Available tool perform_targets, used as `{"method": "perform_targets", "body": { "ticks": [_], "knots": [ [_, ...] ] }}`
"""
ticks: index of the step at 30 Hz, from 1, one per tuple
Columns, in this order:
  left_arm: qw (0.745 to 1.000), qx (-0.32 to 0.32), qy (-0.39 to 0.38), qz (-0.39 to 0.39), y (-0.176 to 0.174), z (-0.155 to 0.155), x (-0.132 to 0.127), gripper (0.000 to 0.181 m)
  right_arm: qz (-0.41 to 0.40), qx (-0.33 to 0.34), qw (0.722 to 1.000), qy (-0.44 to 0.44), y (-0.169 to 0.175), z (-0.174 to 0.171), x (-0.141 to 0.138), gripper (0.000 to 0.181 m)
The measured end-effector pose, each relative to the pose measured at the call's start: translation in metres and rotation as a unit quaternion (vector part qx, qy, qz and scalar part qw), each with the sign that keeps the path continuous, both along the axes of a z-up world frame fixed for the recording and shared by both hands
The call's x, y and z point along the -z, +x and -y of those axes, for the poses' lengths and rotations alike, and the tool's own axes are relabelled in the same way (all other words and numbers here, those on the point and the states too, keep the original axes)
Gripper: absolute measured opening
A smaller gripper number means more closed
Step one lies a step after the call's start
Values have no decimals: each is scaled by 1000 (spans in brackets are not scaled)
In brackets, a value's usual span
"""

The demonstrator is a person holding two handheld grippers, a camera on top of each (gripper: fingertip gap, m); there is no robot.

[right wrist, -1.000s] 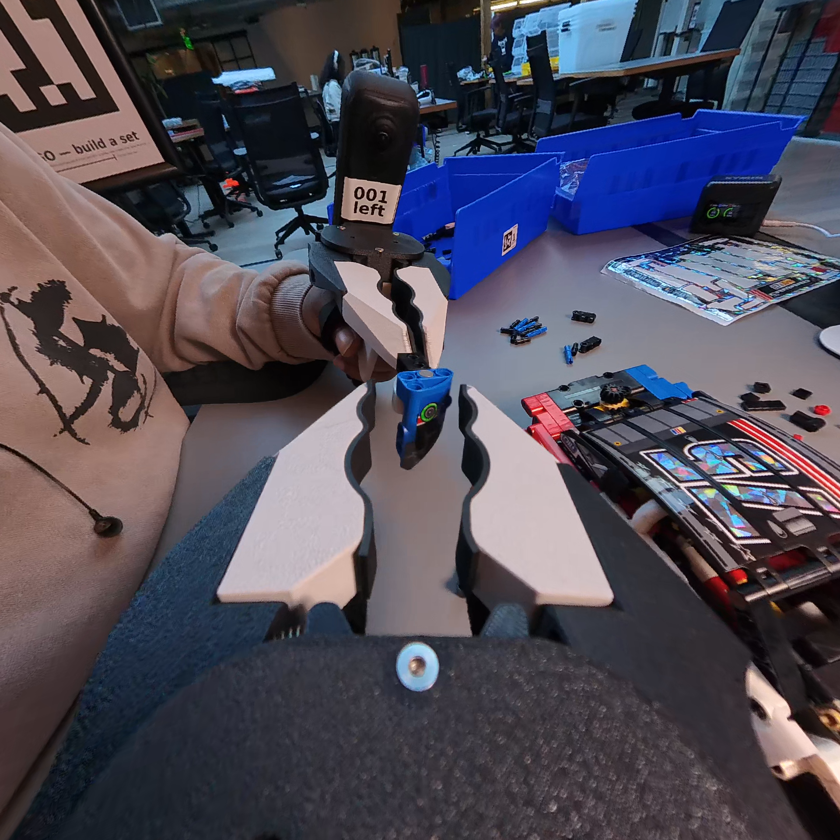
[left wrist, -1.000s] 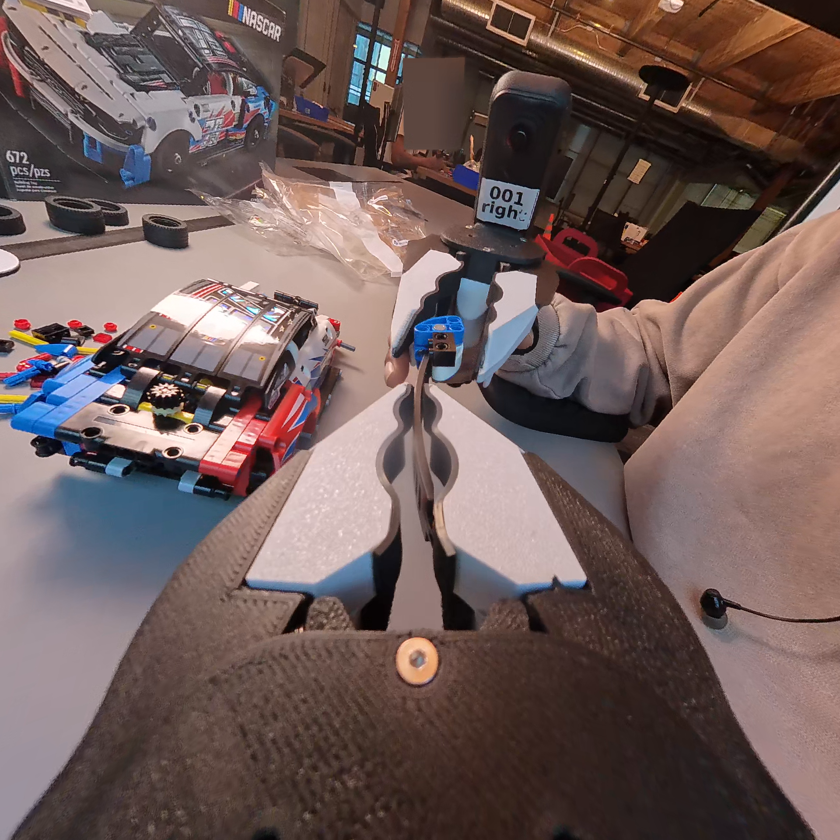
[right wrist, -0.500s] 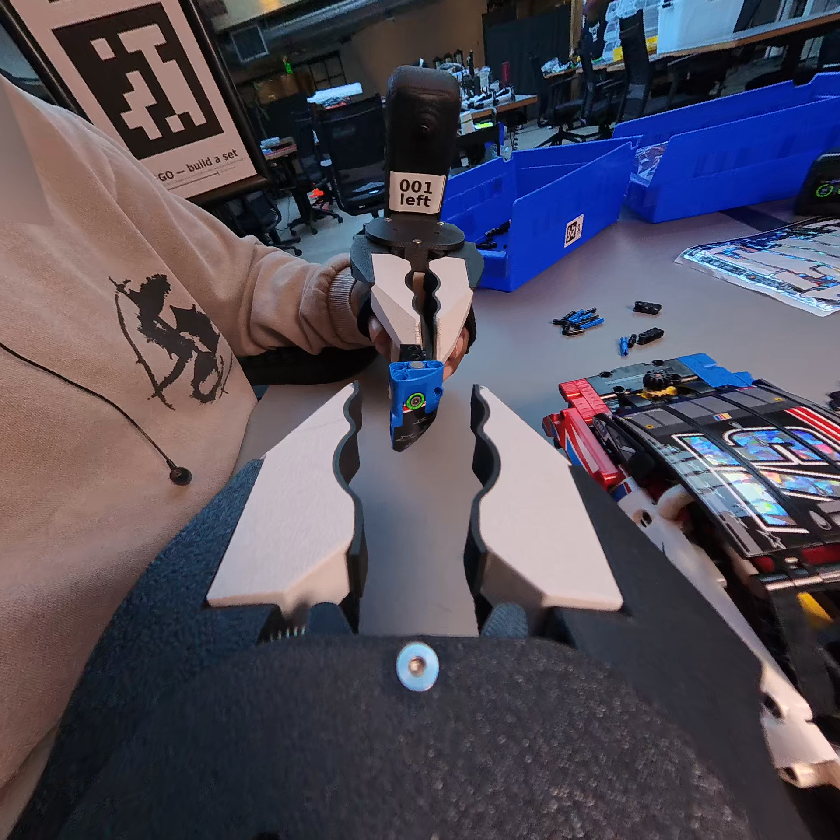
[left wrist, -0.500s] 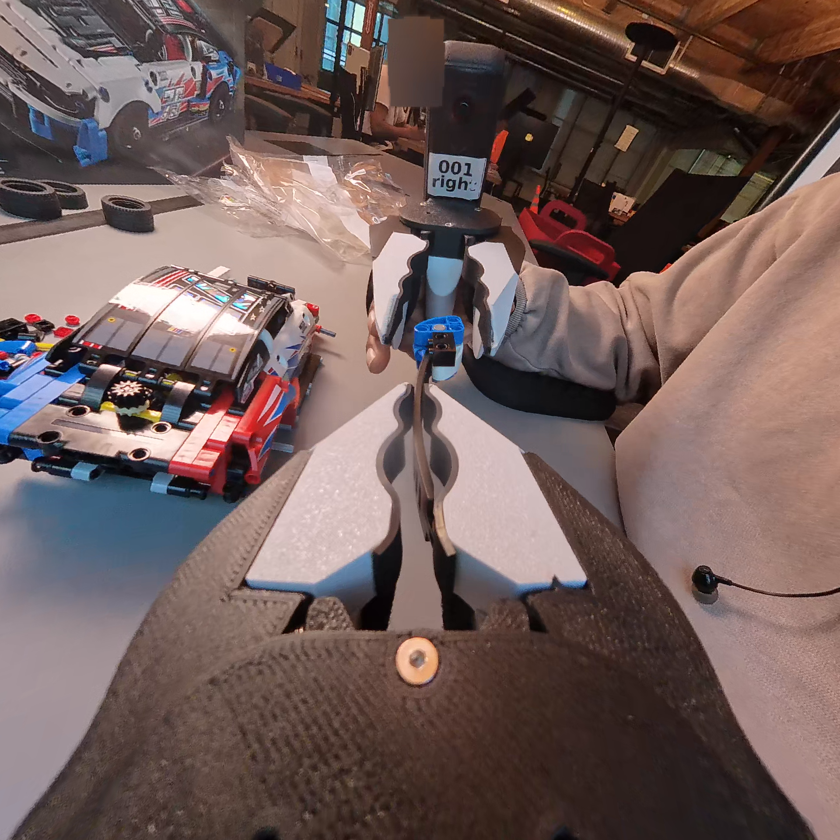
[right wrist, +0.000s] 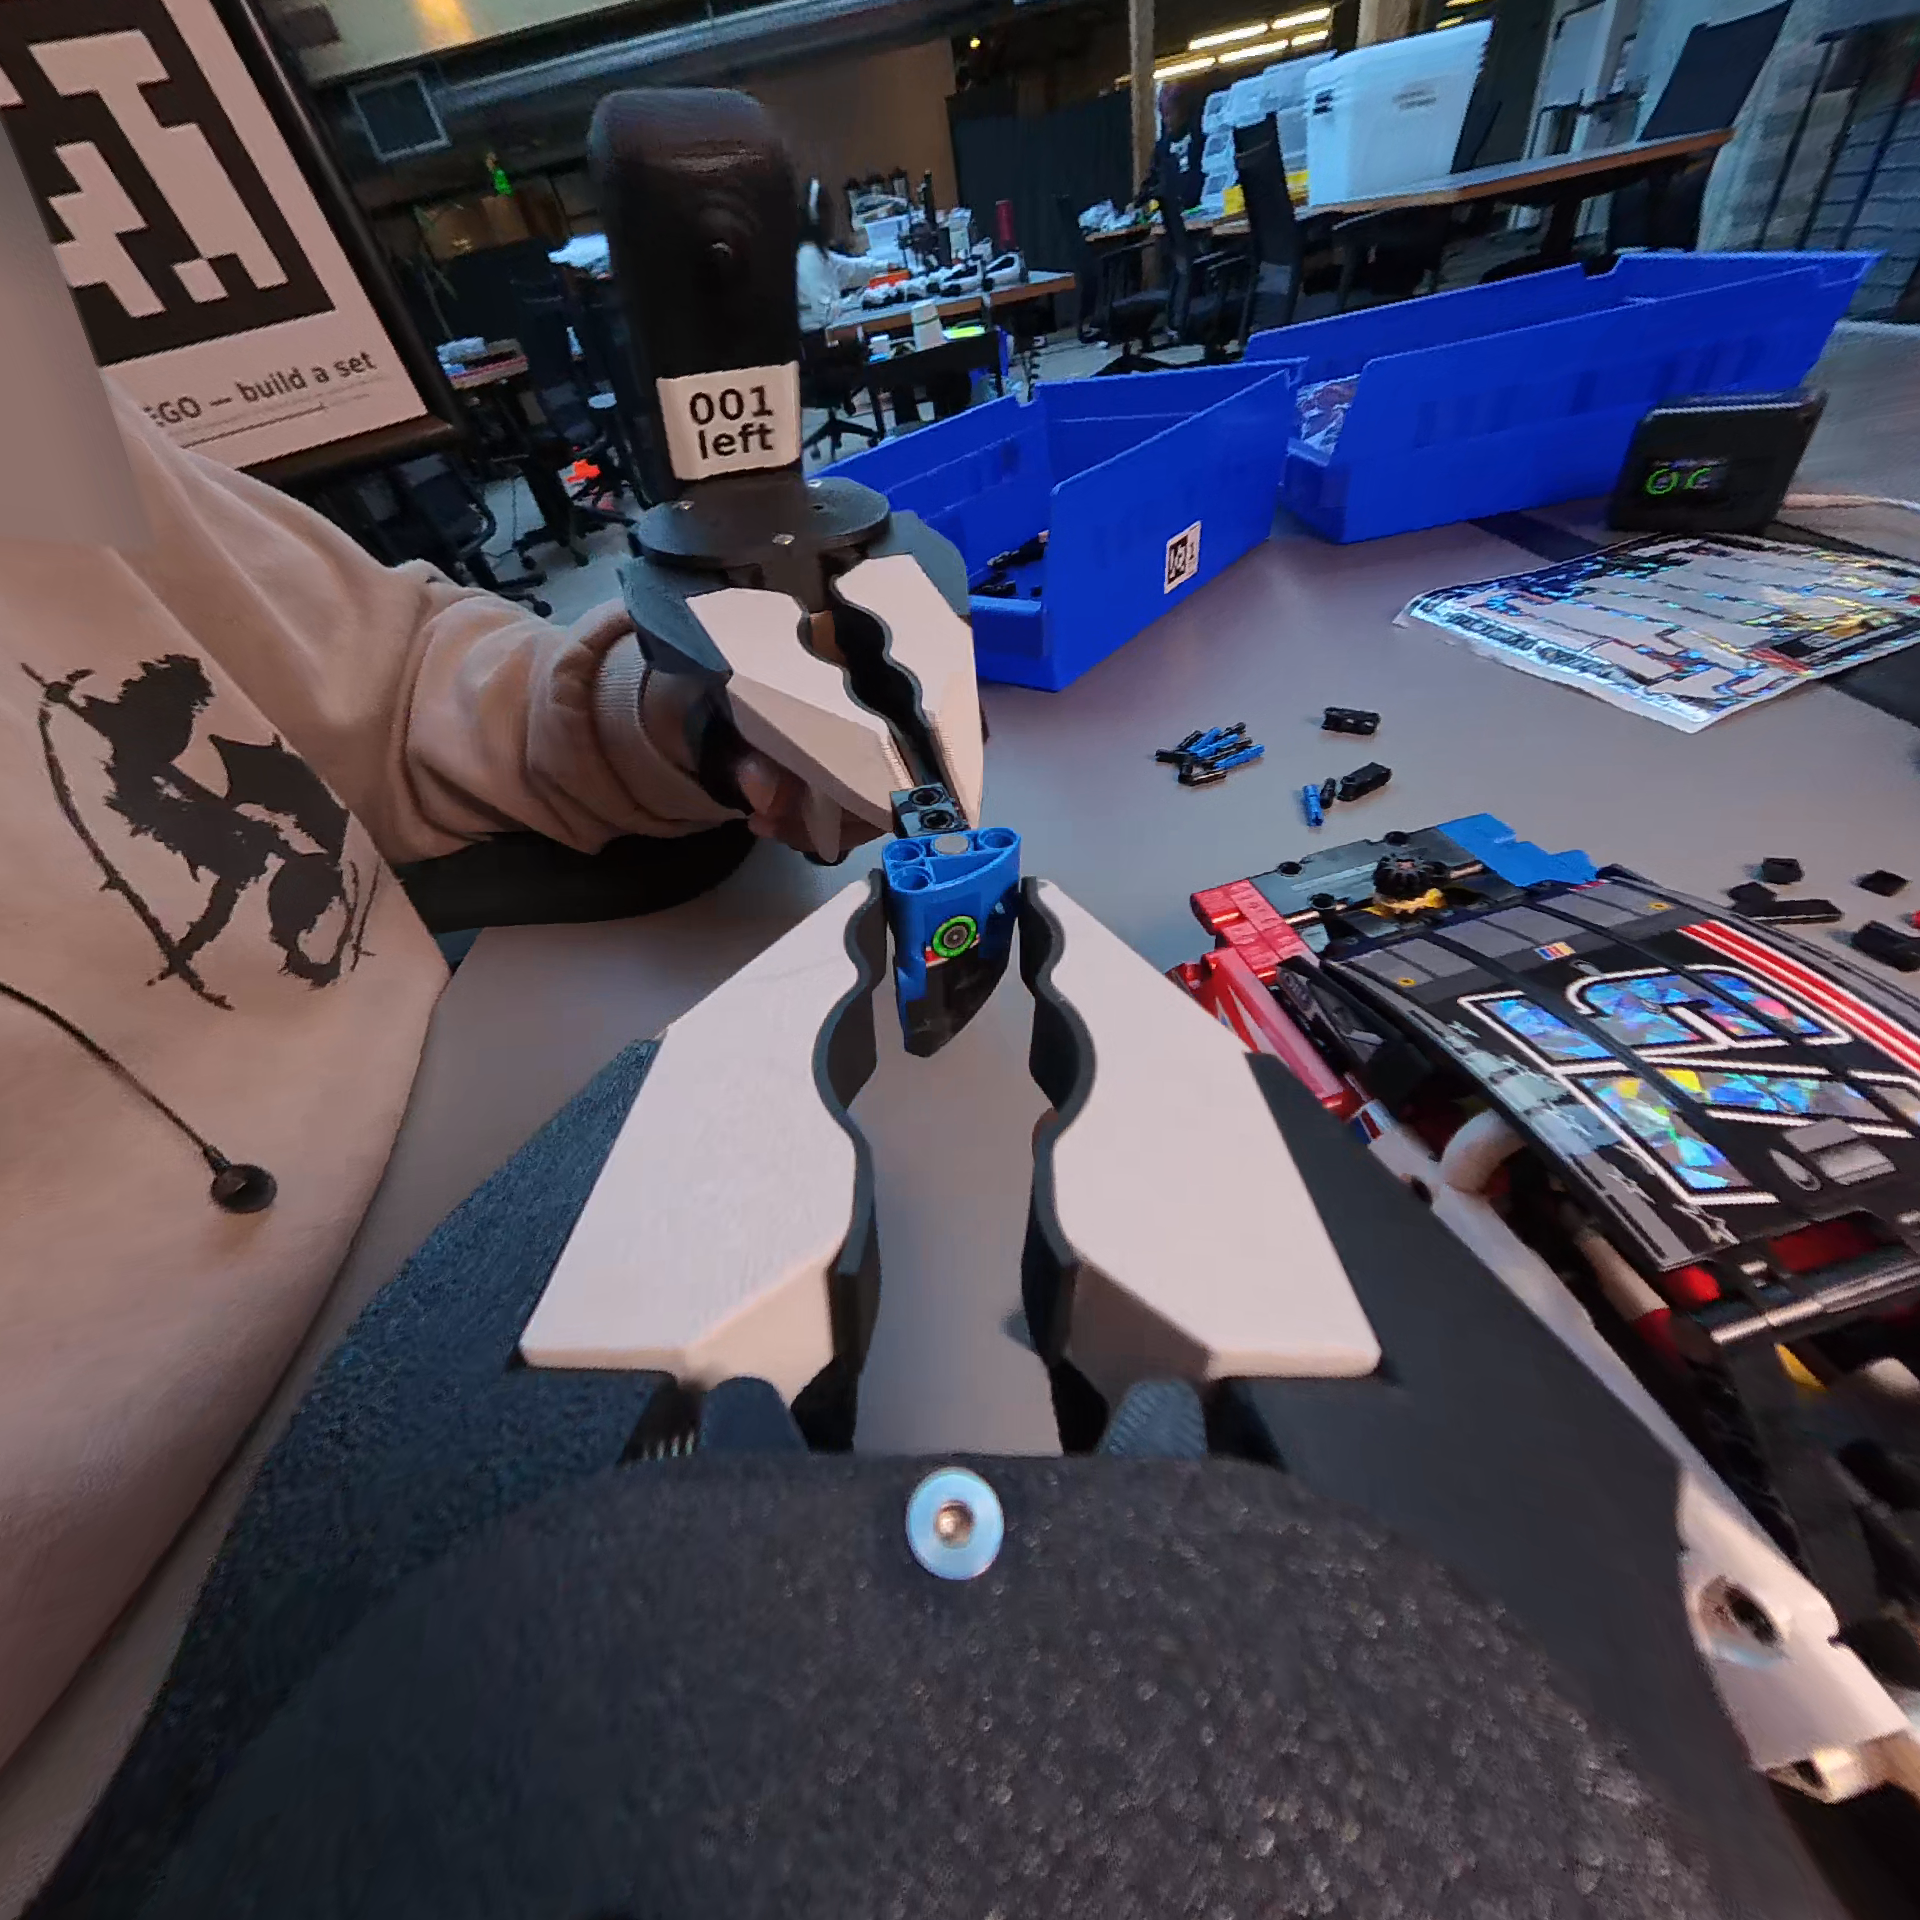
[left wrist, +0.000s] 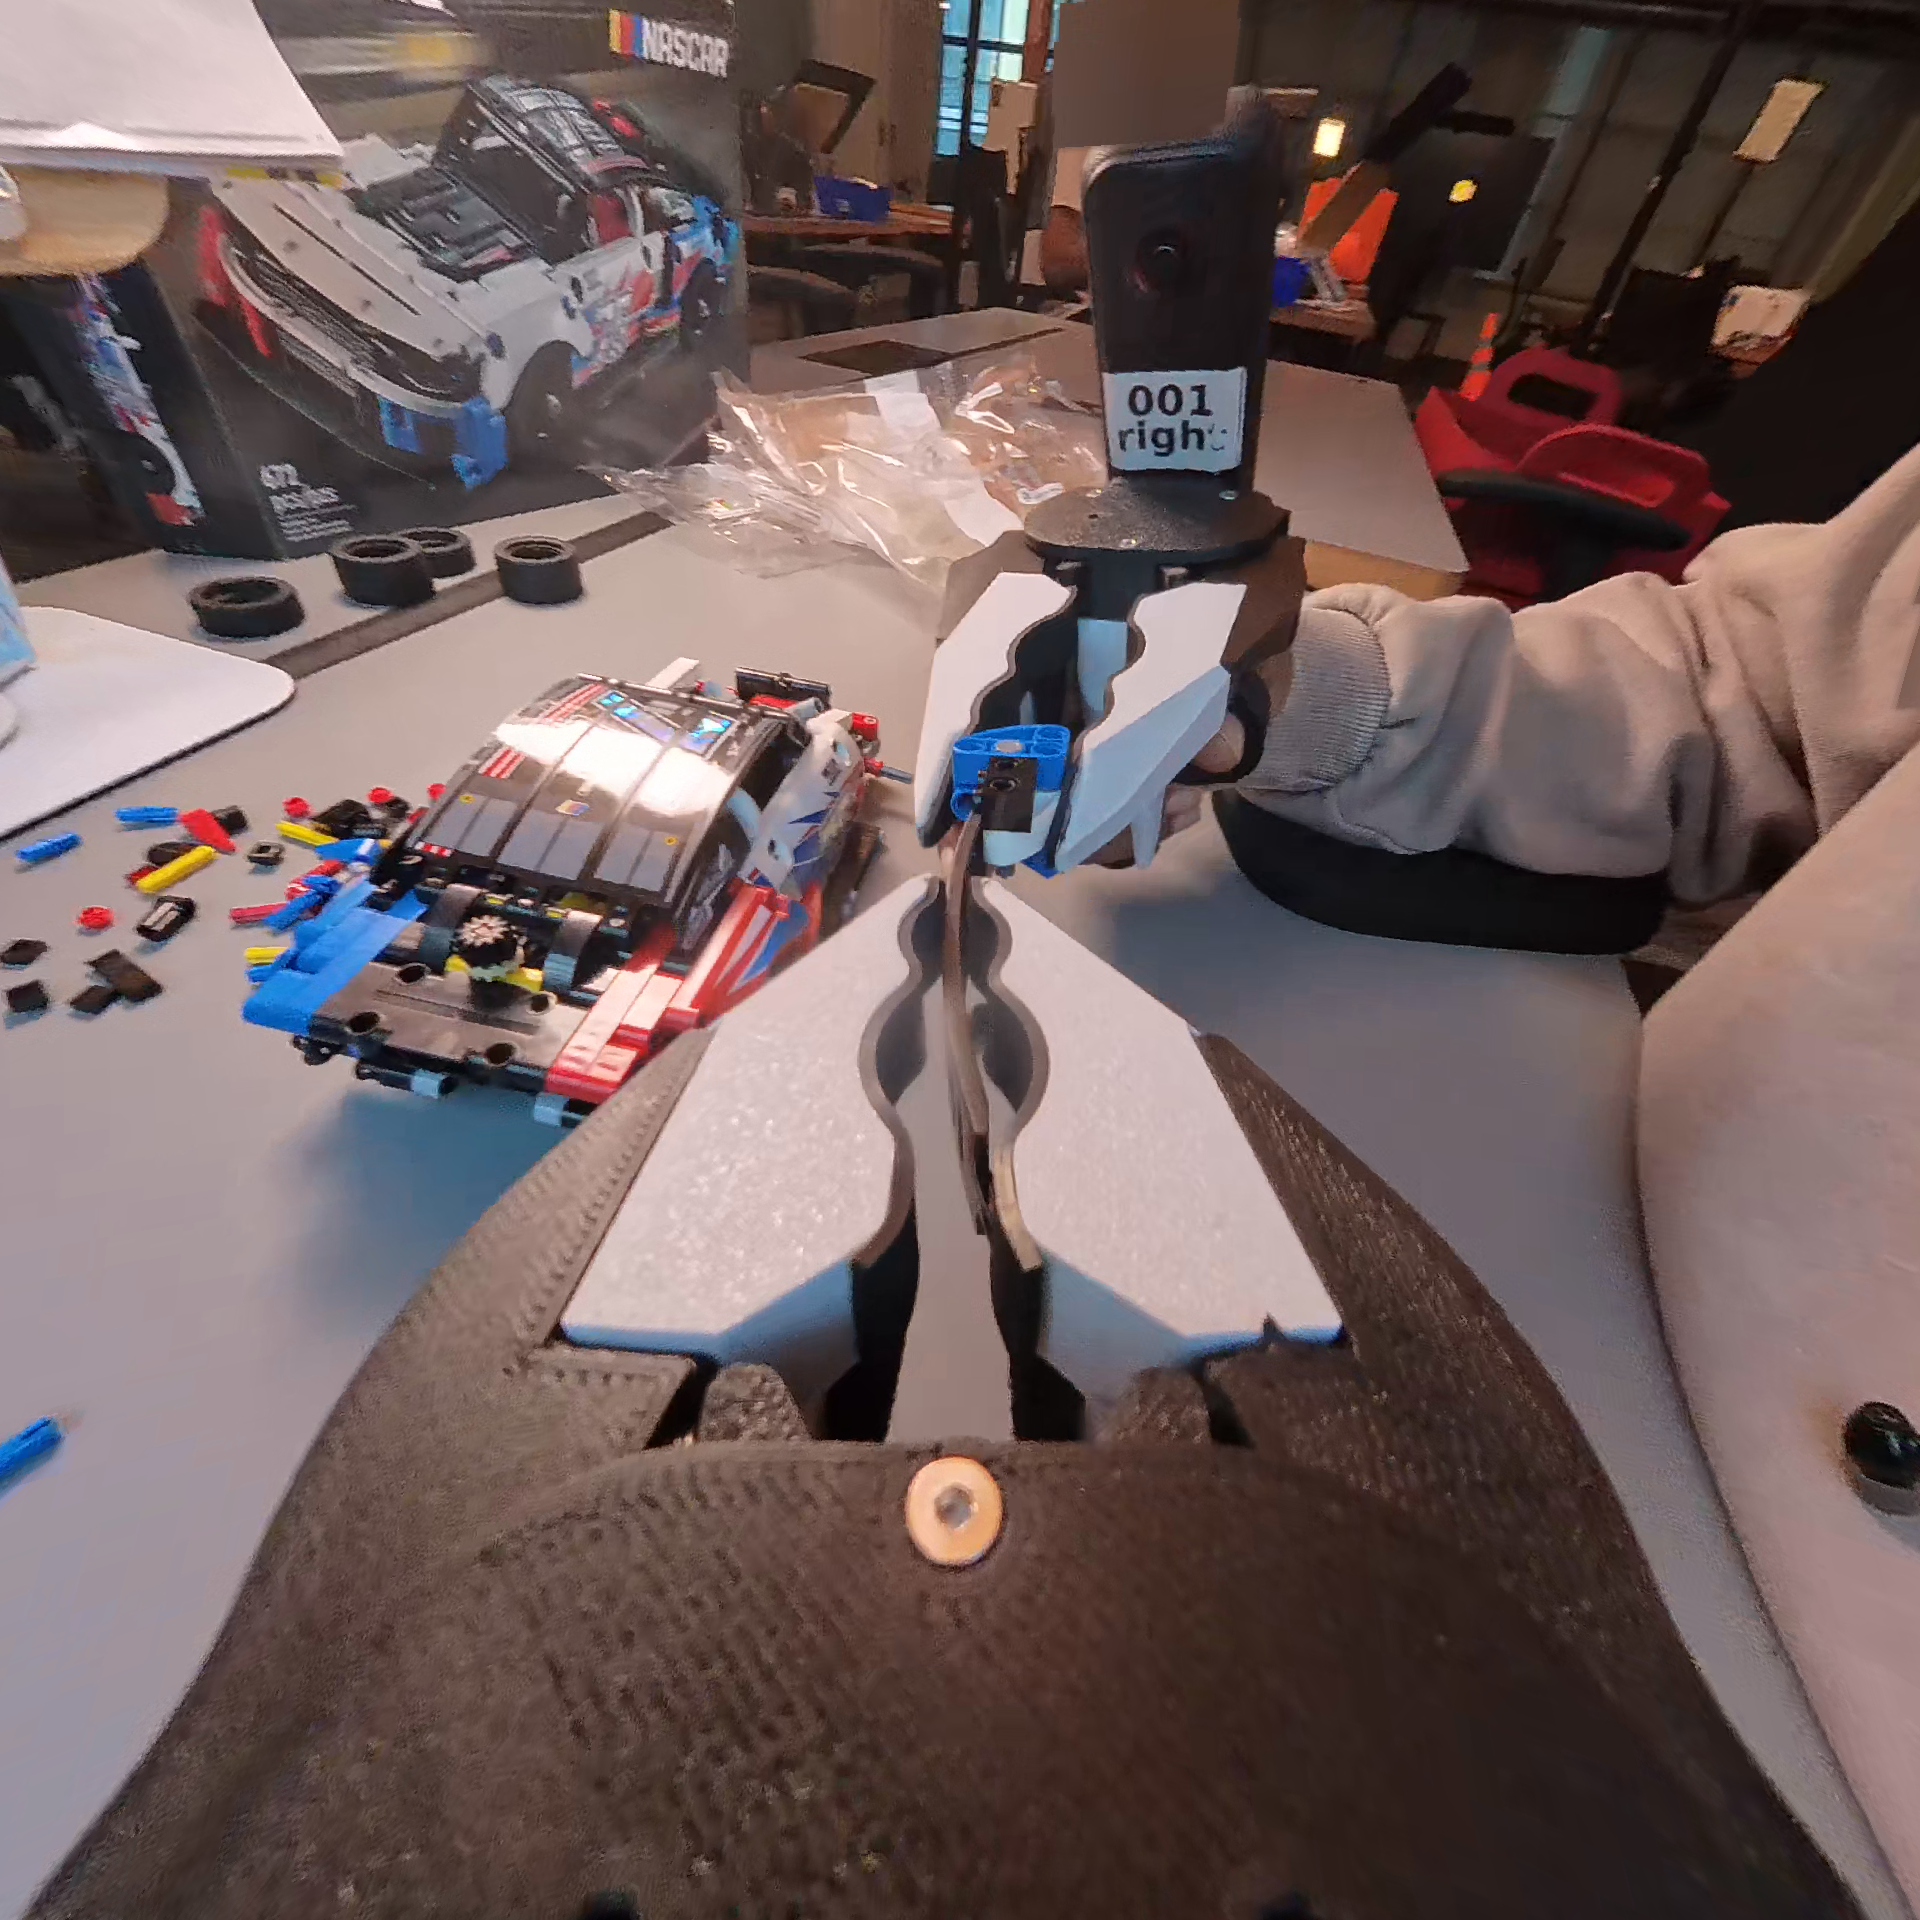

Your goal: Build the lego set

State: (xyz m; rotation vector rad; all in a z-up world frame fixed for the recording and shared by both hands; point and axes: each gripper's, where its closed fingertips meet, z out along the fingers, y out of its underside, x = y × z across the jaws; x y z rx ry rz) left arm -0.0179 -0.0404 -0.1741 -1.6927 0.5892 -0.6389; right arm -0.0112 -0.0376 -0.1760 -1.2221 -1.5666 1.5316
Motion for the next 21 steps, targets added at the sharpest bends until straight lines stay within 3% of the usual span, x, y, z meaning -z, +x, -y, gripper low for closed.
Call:
{"method": "perform_targets", "body": {
  "ticks": [6, 10, 21],
  "knots": [
    [996, -68, 47, -43, -9, -5, -11, 0, -28, 54, 998, -3, -8, -11, -10, 22],
    [991, -92, 66, -74, -9, -5, -14, 0, -45, 55, 997, 2, -8, -11, -13, 22],
    [961, -91, 199, -170, -3, 5, -28, 0, -102, 40, 987, 116, 0, 0, -27, 31]
  ]
}}
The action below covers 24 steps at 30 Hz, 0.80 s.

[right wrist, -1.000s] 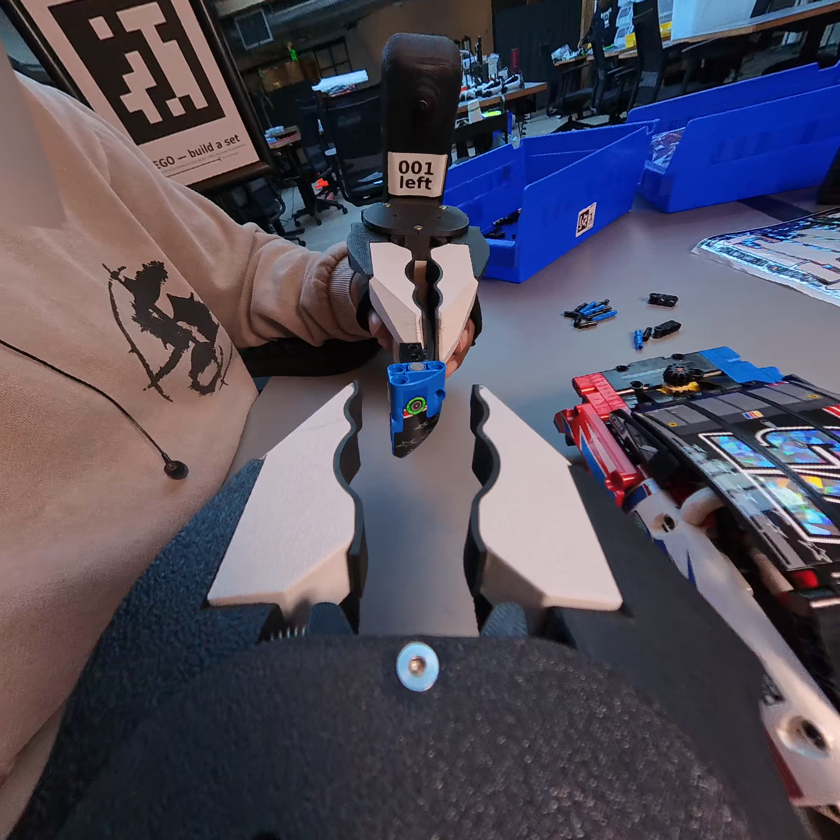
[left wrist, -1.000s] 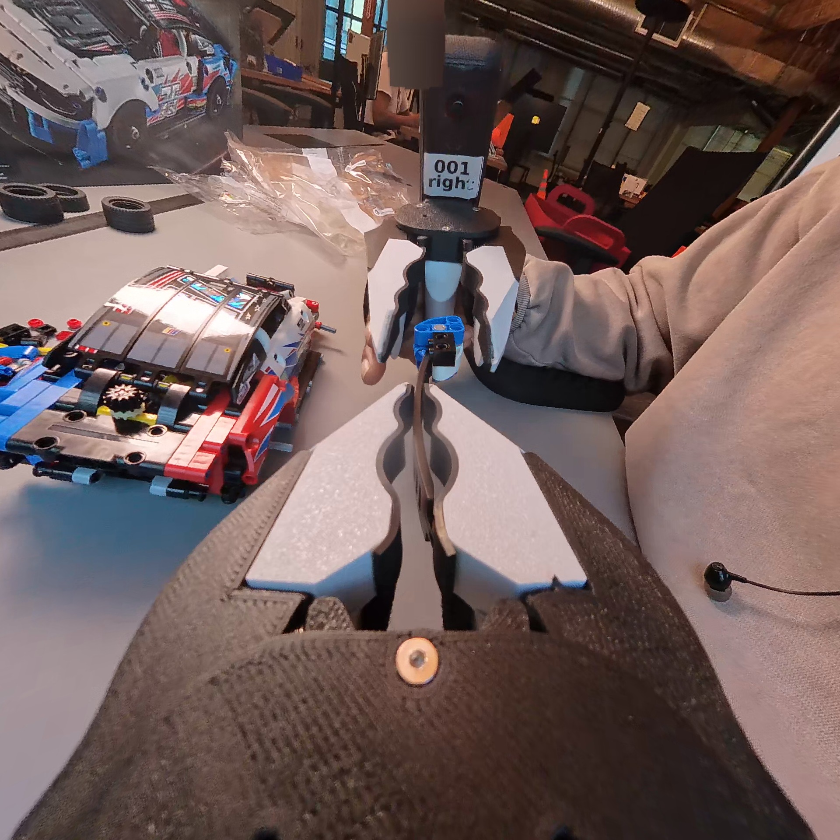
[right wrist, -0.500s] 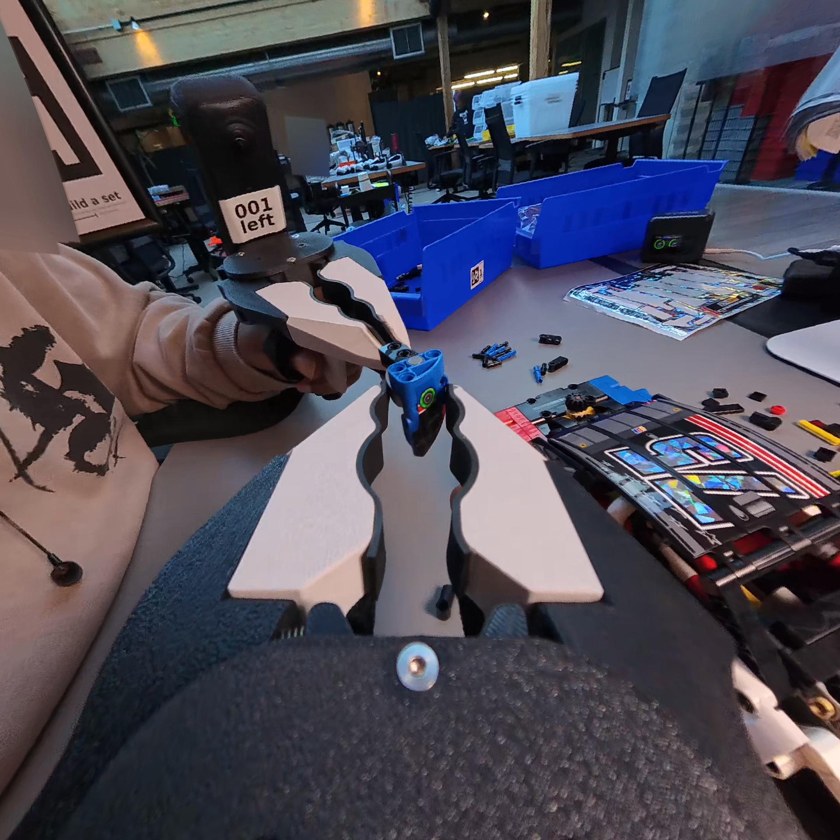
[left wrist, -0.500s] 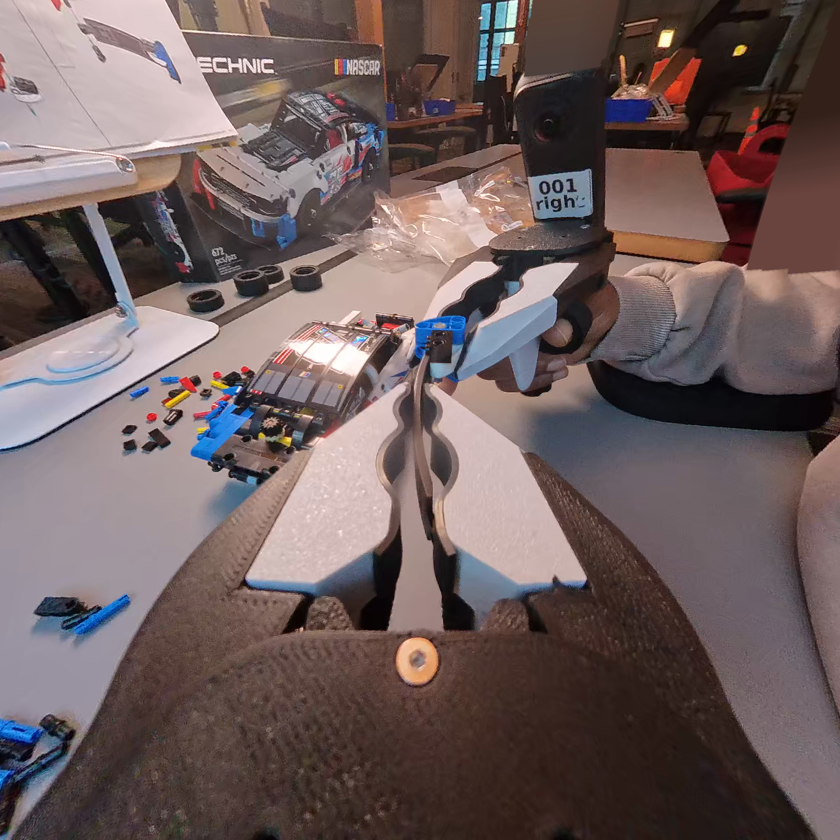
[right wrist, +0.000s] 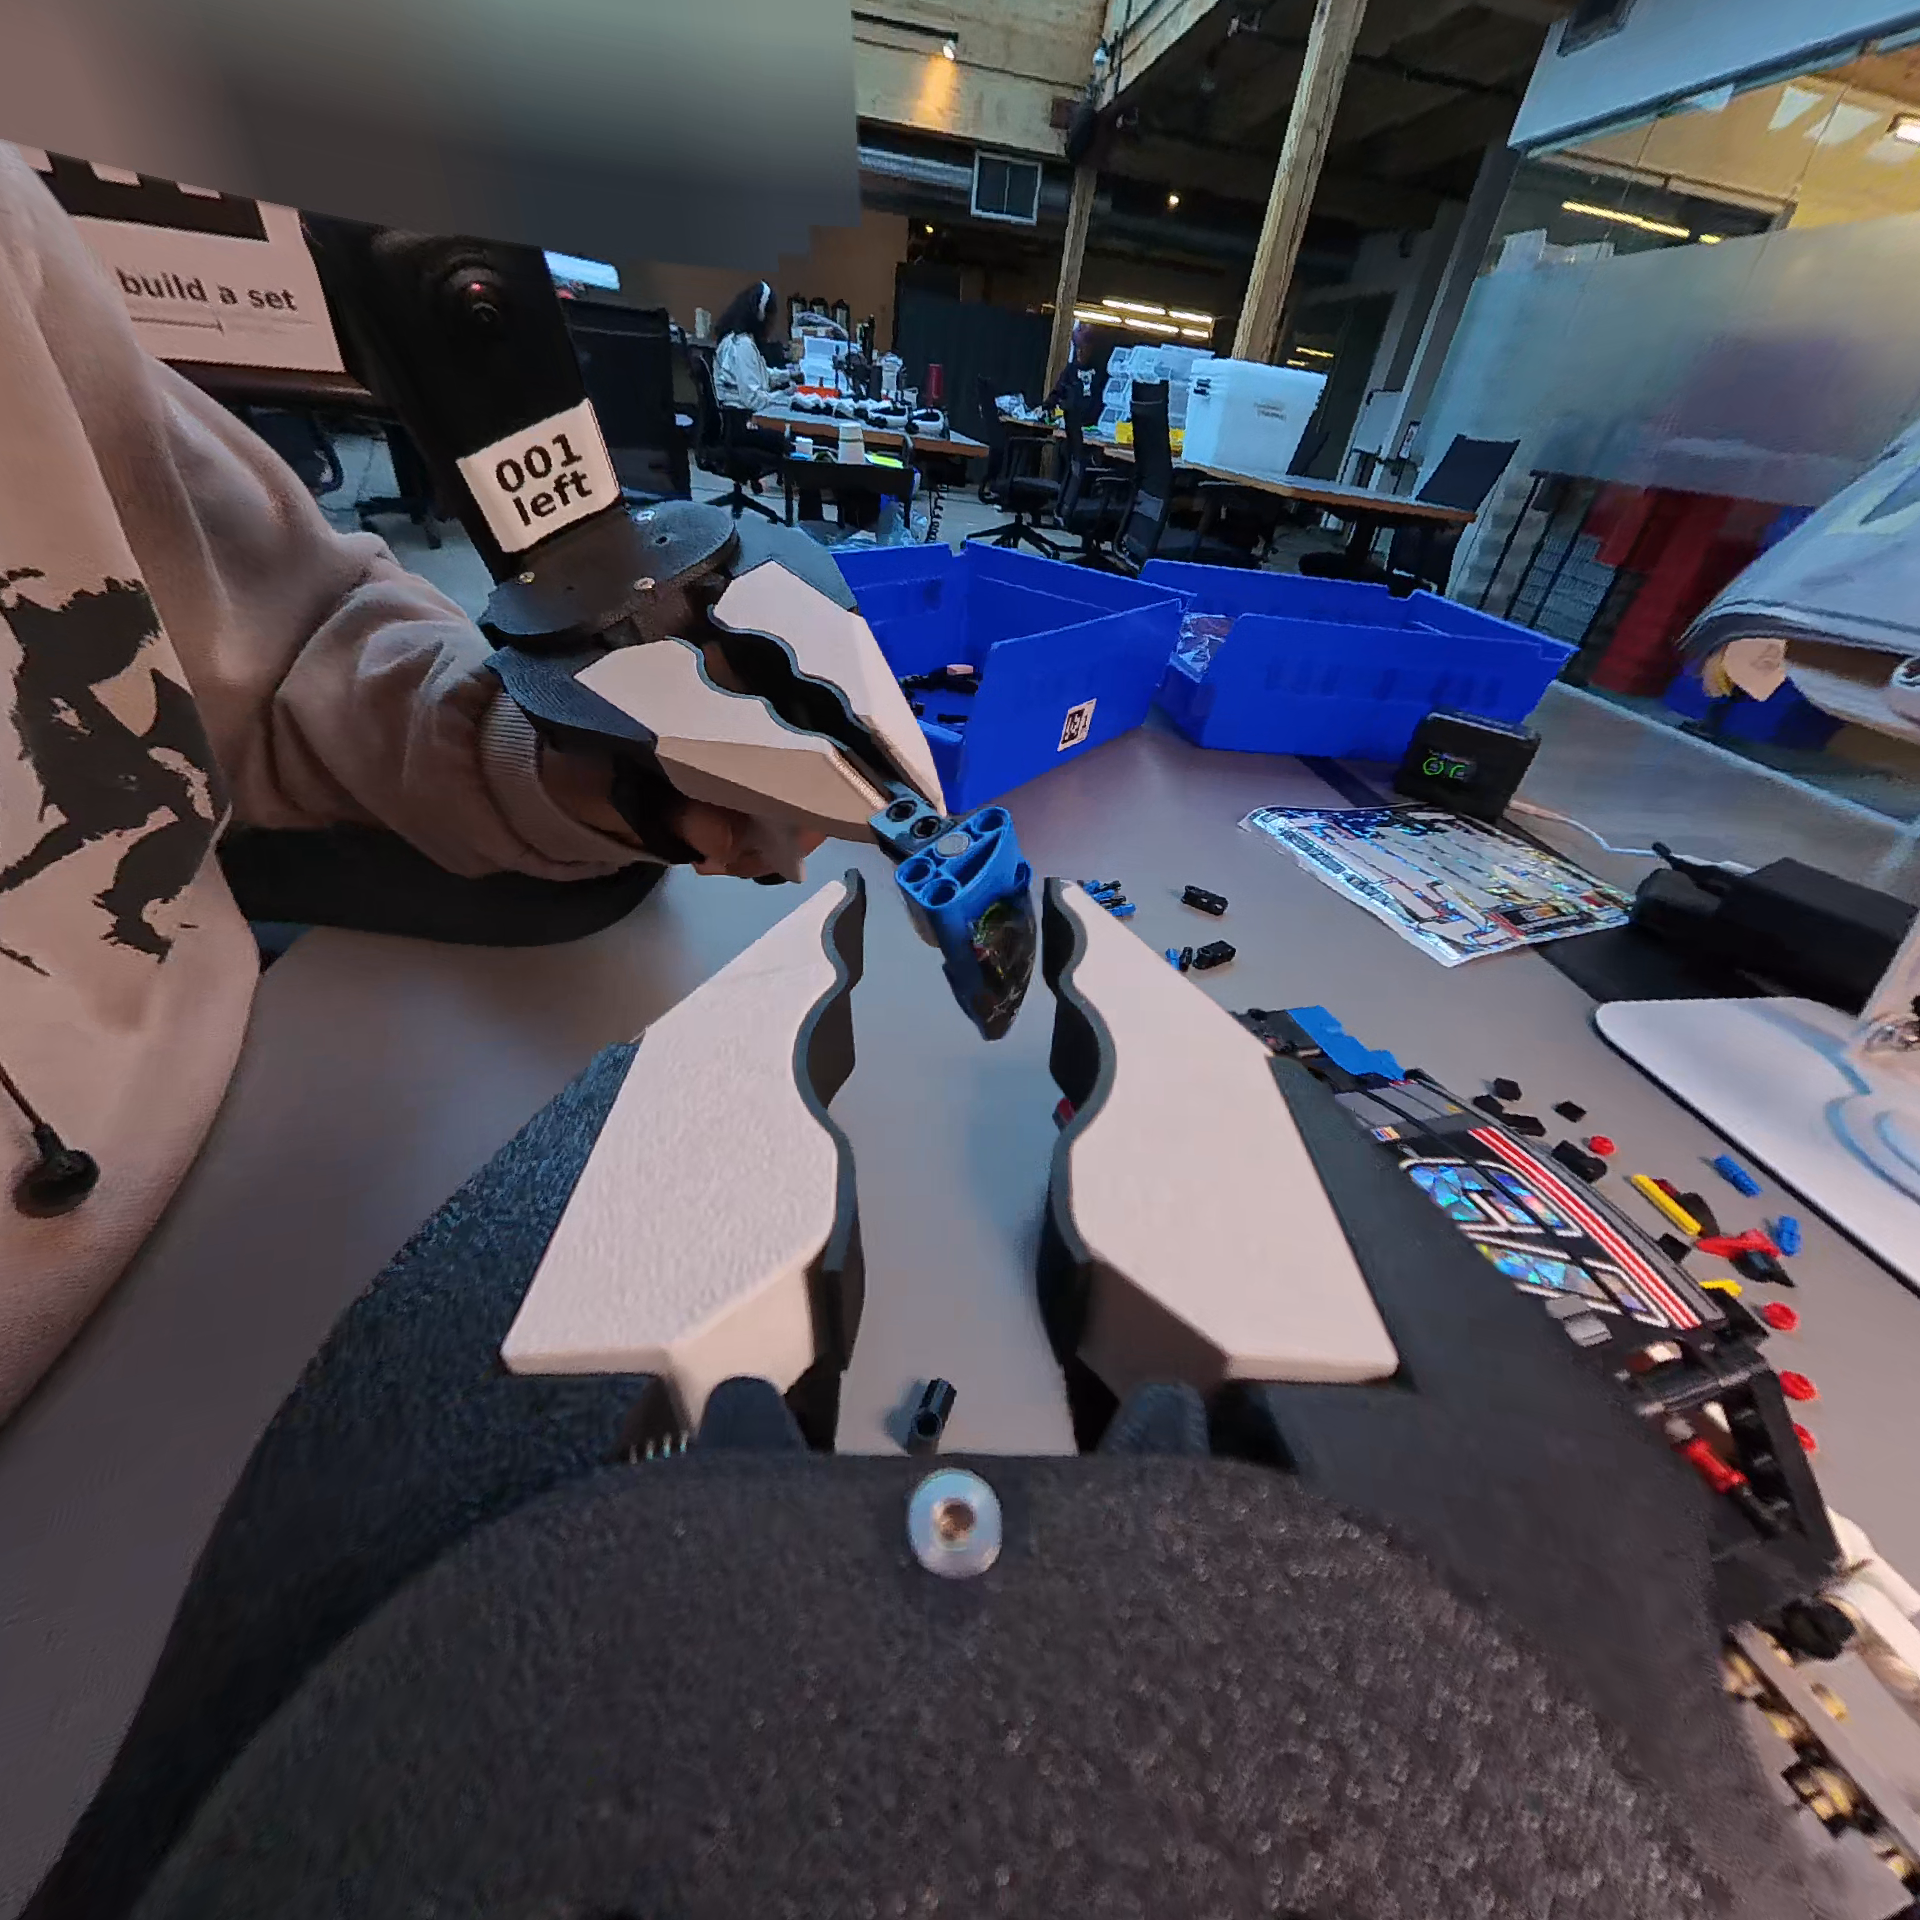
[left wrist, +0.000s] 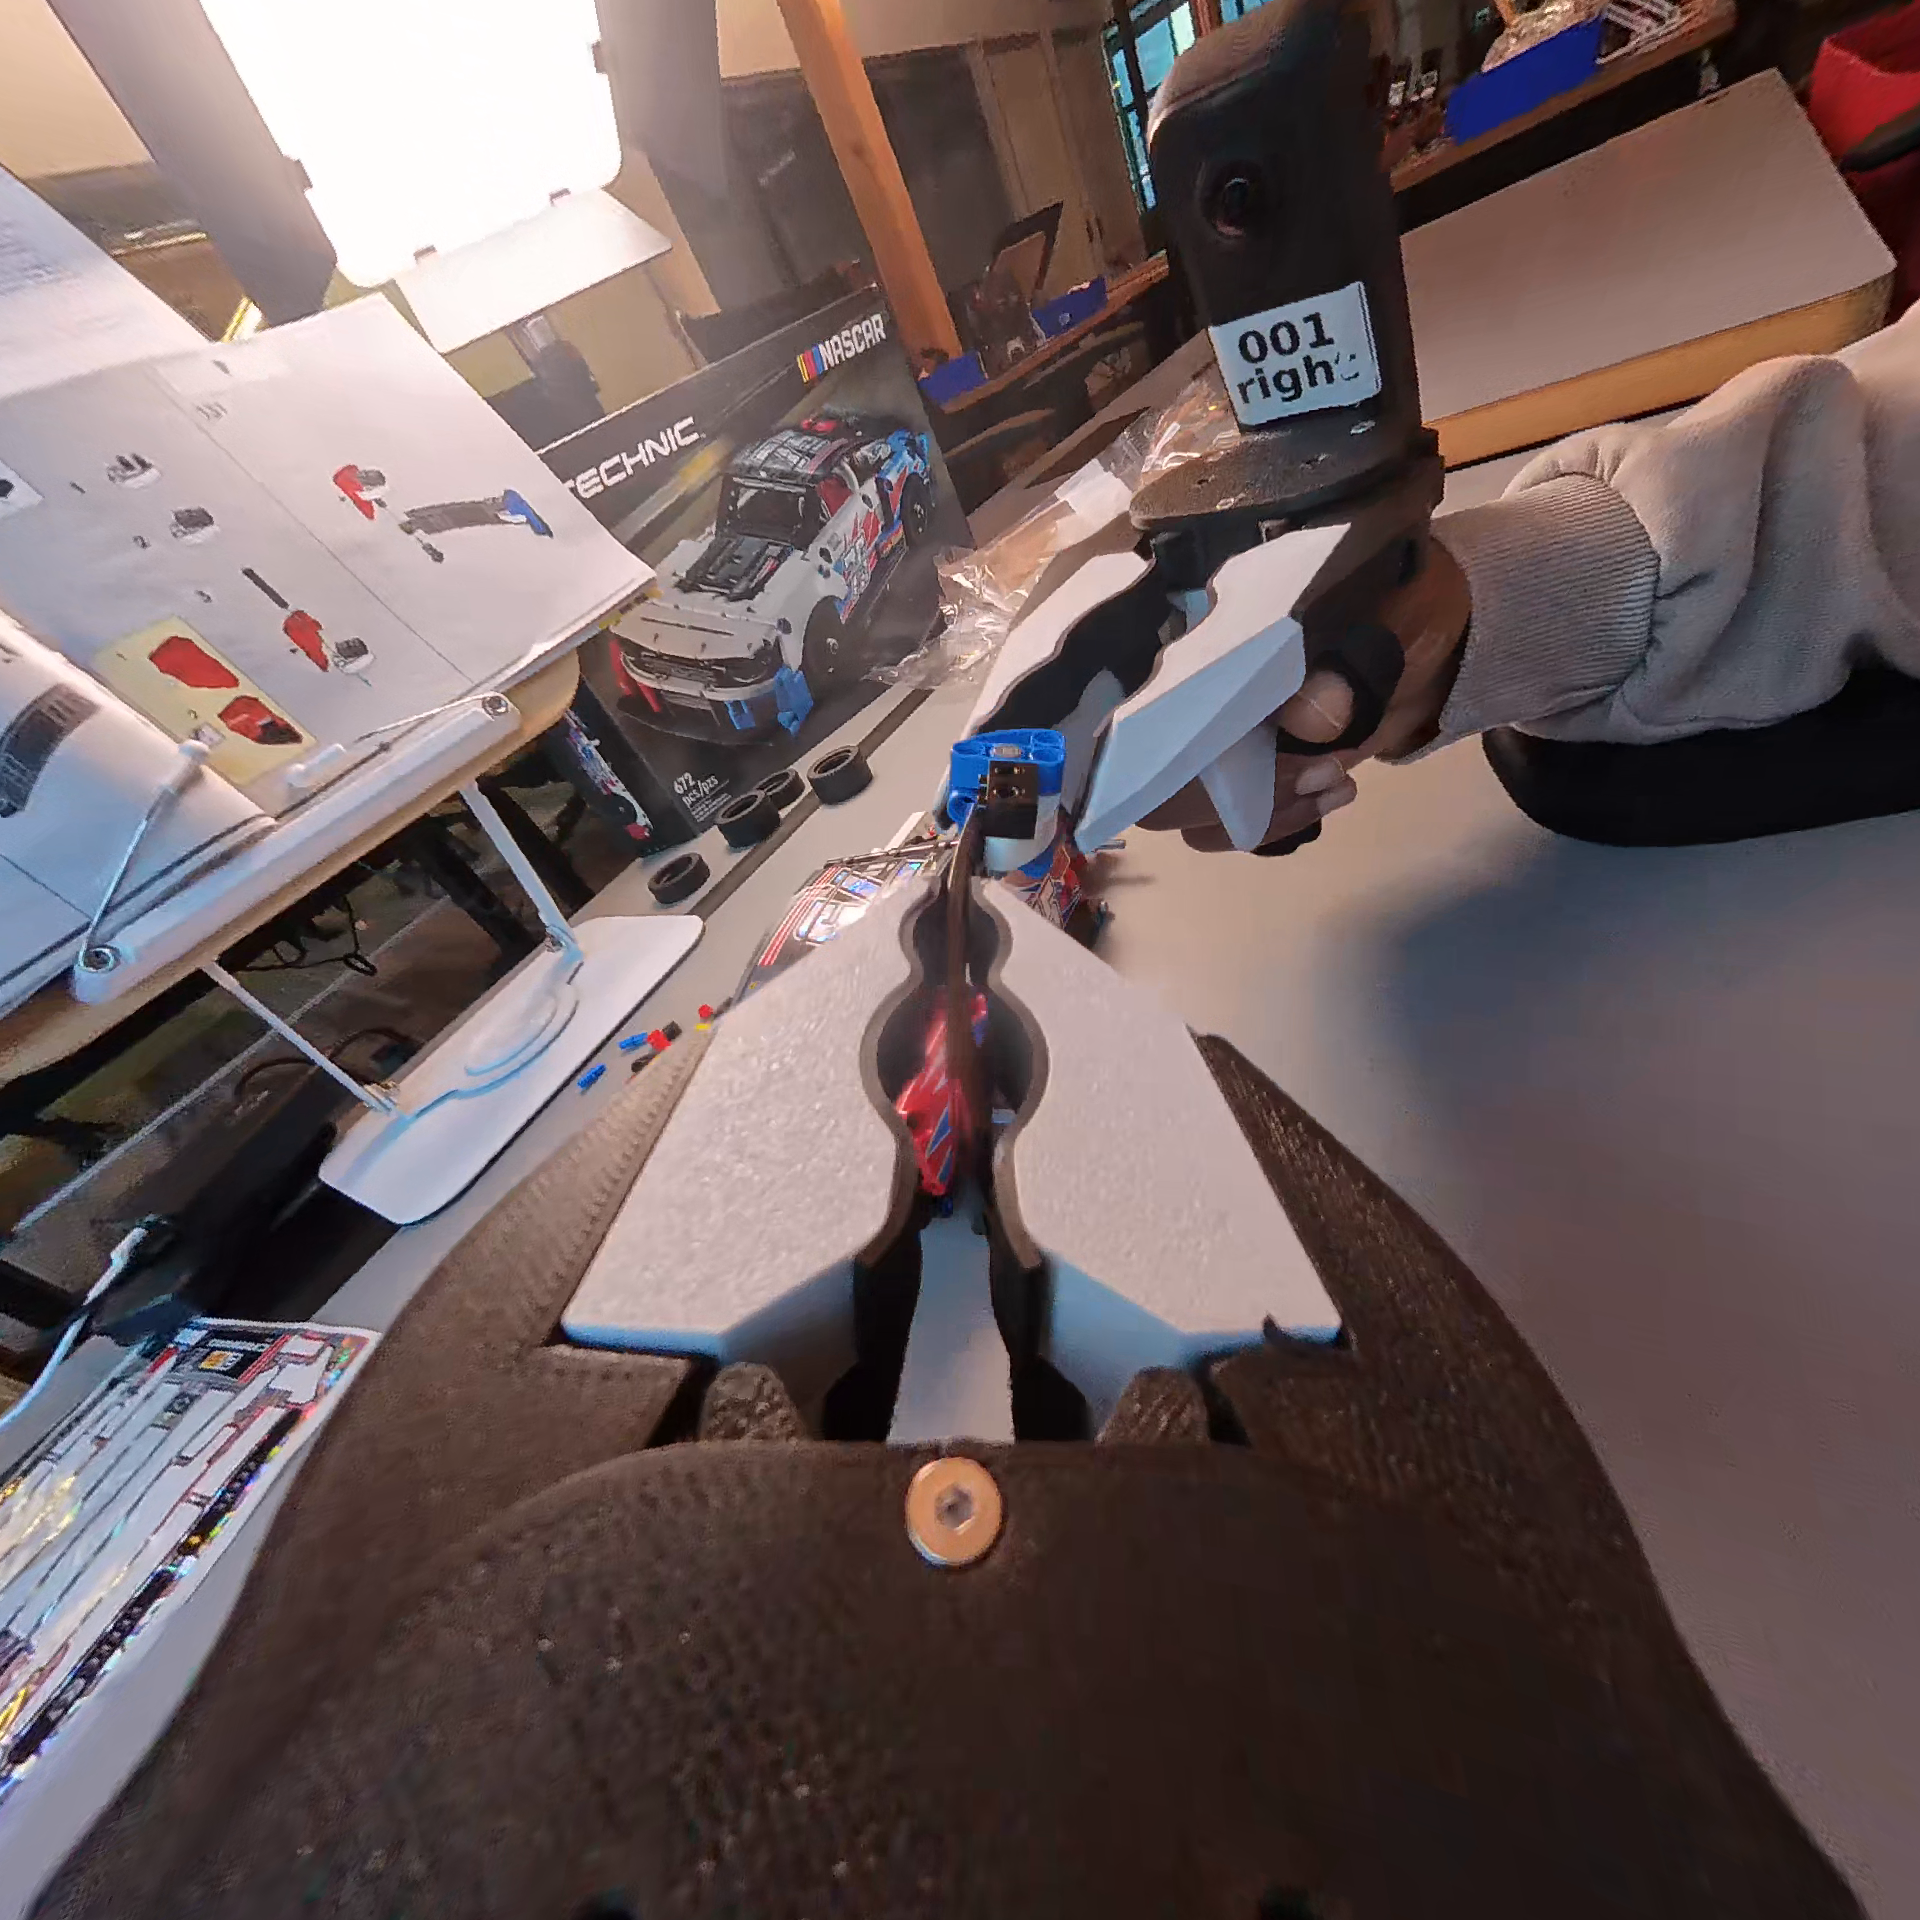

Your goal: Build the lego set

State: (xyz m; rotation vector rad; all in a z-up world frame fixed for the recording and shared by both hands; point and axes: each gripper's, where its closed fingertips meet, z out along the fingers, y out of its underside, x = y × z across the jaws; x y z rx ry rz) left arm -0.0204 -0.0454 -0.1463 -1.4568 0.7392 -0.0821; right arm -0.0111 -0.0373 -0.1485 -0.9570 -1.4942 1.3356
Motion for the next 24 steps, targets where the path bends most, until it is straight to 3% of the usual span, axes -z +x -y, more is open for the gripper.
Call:
{"method": "perform_targets", "body": {
  "ticks": [3, 6, 24],
  "knots": [
    [1000, 7, 9, -5, 2, 1, 0, 0, -9, 18, 999, 37, -1, 0, -1, 33],
    [999, 6, 27, -20, 3, 2, -1, 0, -21, 25, 998, 59, 0, 2, -3, 23],
    [995, -11, 90, -38, -4, 4, -9, 0, -91, 87, 983, 136, 0, 1, -16, 22]
  ]
}}
